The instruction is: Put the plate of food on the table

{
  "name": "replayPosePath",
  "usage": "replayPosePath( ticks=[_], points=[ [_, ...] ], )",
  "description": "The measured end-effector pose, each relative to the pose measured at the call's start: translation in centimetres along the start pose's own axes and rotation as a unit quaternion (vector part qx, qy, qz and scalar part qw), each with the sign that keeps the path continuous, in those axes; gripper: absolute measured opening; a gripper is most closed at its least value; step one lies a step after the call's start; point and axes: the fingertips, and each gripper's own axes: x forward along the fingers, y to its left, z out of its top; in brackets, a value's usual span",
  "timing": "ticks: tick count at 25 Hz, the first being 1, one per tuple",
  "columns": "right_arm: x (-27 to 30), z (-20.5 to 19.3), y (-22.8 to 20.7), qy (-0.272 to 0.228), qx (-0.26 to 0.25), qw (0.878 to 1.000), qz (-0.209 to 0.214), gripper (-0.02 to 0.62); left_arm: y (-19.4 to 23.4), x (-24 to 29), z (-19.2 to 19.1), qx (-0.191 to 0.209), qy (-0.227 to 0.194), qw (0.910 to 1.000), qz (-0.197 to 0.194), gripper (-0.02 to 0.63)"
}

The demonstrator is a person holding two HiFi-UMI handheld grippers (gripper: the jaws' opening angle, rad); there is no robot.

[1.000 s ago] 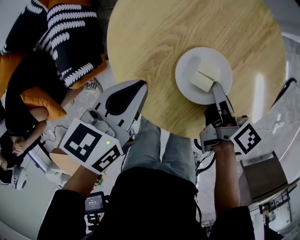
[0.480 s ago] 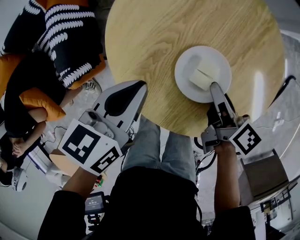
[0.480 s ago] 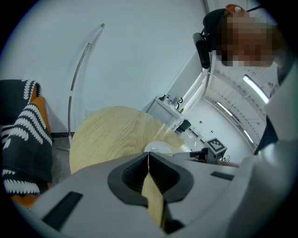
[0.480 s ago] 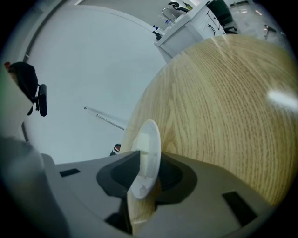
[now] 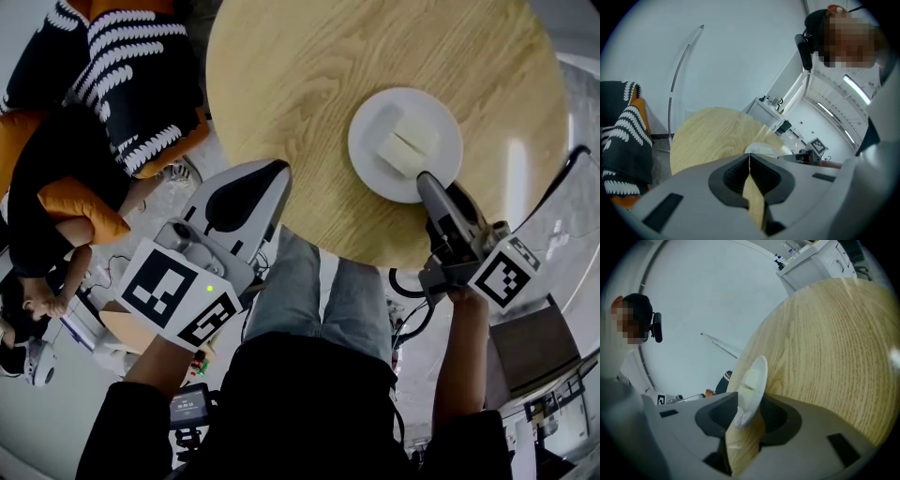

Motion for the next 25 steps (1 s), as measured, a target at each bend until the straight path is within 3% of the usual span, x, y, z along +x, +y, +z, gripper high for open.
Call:
replayPosePath(
  ticks=[5,11,17,25],
  points=[
    [-0.5,-1.6,0.7,0.069,-0.073,0.995,0.027,0.143,-0.5,0.1,-0.1,-0.001,0.0,1.0,-0.003,0.011],
    [-0.5,-3.0,0.5,0.127,-0.127,0.983,0.026,0.146,-0.7,0.0,-0.6,-0.001,0.0,1.0,-0.008,0.011],
    [-0.3,-3.5,0.2,0.185,-0.202,0.962,0.009,0.147,-1.0,0.0,-0.6,-0.002,0.002,0.9999,-0.011,0.012],
    [-0.8,-4.0,-0.3,0.245,-0.249,0.937,0.011,0.166,-1.6,0.2,-0.4,0.003,0.004,0.9999,-0.012,0.011]
  ],
)
